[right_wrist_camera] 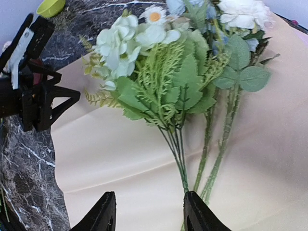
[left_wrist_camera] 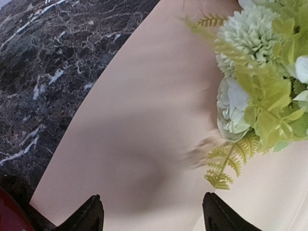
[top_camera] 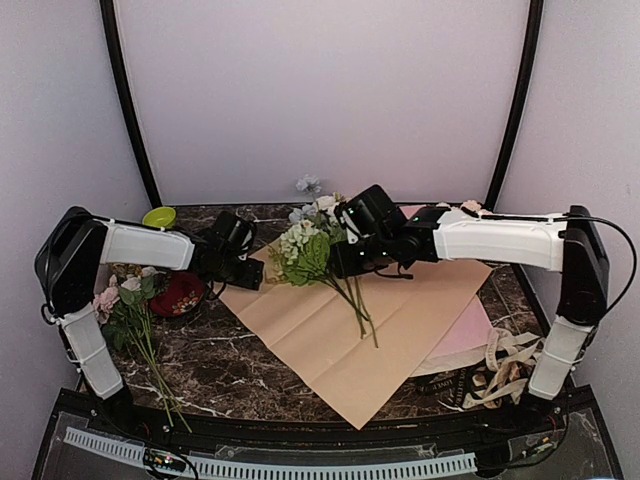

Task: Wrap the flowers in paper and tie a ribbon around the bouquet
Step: Place the fake flower on the flattened wrapping paper, then adjust the fake flower on the flattened wrapping paper.

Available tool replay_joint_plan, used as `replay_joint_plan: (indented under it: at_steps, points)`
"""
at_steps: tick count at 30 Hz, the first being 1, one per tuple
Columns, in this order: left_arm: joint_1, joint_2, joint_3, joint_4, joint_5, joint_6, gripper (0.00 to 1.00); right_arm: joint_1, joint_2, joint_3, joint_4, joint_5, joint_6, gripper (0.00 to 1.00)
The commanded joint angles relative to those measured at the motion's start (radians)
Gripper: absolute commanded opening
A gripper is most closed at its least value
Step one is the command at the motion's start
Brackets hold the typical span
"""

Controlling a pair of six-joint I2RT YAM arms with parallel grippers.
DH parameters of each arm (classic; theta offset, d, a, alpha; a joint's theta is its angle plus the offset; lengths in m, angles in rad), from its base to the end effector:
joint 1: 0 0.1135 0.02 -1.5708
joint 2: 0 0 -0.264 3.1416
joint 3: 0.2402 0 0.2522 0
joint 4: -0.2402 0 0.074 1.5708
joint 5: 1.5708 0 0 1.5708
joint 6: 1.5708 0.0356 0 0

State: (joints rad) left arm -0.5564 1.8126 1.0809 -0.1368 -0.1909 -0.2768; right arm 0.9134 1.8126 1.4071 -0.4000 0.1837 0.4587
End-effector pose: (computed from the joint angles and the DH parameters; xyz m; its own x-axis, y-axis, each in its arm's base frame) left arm 0.3228 -0.1928 0.1676 -0.7368 0.1423 -0.6610 0.2216 0.9744 -0.0372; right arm 0.2541 0.3186 0.2497 -0.7055 -0.2015 -0.6795 -0.4333 0.8813 0.1886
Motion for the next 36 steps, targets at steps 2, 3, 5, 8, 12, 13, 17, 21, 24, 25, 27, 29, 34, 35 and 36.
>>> replay_joint_plan:
  at_steps: [2, 3, 5, 8, 12, 13, 17, 21, 24, 25, 27, 29, 34, 35, 36]
  points:
    - [0.000, -0.121, 0.005, -0.011, 0.009, 0.096, 0.68, -0.140, -0.100, -0.107, -0.046, -0.129, 0.071, 0.43]
    - [-0.004, -0.137, -0.007, 0.012, 0.052, 0.149, 0.65, -0.156, -0.114, -0.137, -0.030, -0.133, 0.077, 0.42]
    - [-0.016, -0.148, -0.031, 0.051, 0.143, 0.219, 0.63, -0.184, -0.098, -0.174, -0.007, -0.177, 0.078, 0.37]
    - [-0.025, -0.065, 0.021, 0.021, 0.163, 0.231, 0.60, -0.210, -0.017, -0.160, -0.016, -0.237, 0.062, 0.24]
    - [-0.024, 0.045, 0.124, 0.031, 0.051, 0.237, 0.58, -0.211, 0.041, -0.164, 0.025, -0.260, 0.045, 0.15]
    - [-0.023, 0.071, 0.144, 0.043, 0.029, 0.246, 0.58, -0.211, 0.046, -0.173, 0.041, -0.265, 0.044, 0.14]
    - [-0.024, 0.167, 0.234, 0.045, 0.006, 0.256, 0.57, -0.211, 0.071, -0.198, 0.089, -0.305, 0.026, 0.13]
    - [-0.025, 0.216, 0.295, 0.062, 0.005, 0.272, 0.57, -0.211, 0.099, -0.217, 0.116, -0.354, 0.026, 0.11]
    - [-0.028, 0.234, 0.317, 0.085, 0.018, 0.288, 0.57, -0.211, 0.108, -0.223, 0.136, -0.387, 0.028, 0.10]
    - [-0.028, 0.237, 0.317, 0.101, 0.018, 0.296, 0.57, -0.211, 0.111, -0.223, 0.140, -0.393, 0.027, 0.10]
    - [-0.028, 0.250, 0.325, 0.128, 0.010, 0.322, 0.57, -0.211, 0.115, -0.220, 0.150, -0.414, 0.026, 0.09]
    - [-0.027, 0.264, 0.345, 0.133, -0.011, 0.340, 0.57, -0.211, 0.117, -0.220, 0.167, -0.455, 0.025, 0.09]
    - [-0.028, 0.284, 0.377, 0.148, -0.034, 0.373, 0.57, -0.211, 0.107, -0.224, 0.199, -0.533, 0.031, 0.08]
    - [-0.027, 0.284, 0.380, 0.146, -0.035, 0.374, 0.57, -0.212, 0.100, -0.223, 0.190, -0.533, 0.028, 0.08]
    - [-0.028, 0.283, 0.386, 0.143, -0.035, 0.374, 0.58, -0.212, 0.090, -0.220, 0.180, -0.528, 0.024, 0.08]
